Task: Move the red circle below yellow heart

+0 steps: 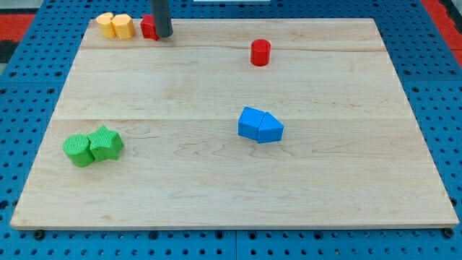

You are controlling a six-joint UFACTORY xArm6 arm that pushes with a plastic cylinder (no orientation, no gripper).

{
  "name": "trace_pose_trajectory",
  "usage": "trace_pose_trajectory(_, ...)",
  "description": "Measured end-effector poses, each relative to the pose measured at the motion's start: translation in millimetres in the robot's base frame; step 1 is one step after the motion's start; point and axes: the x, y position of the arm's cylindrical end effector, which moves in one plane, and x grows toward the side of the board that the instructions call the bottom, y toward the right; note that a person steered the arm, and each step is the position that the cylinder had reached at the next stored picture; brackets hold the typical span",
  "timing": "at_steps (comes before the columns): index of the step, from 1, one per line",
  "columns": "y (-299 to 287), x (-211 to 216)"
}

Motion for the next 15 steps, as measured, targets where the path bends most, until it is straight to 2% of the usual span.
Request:
trace_pose_trajectory(3,-10,0)
trace_pose_trajectory(4,41,0)
trace_pose_trajectory(6,193,3)
trace_pose_trajectory(7,236,28)
trace_pose_trajectory(8,224,48)
trace_pose_trajectory(10,124,48)
trace_pose_trajectory(11,119,48)
trace_pose_trajectory(12,158,60)
trace_pose_trajectory(13,159,84)
trace_pose_trajectory(15,74,68)
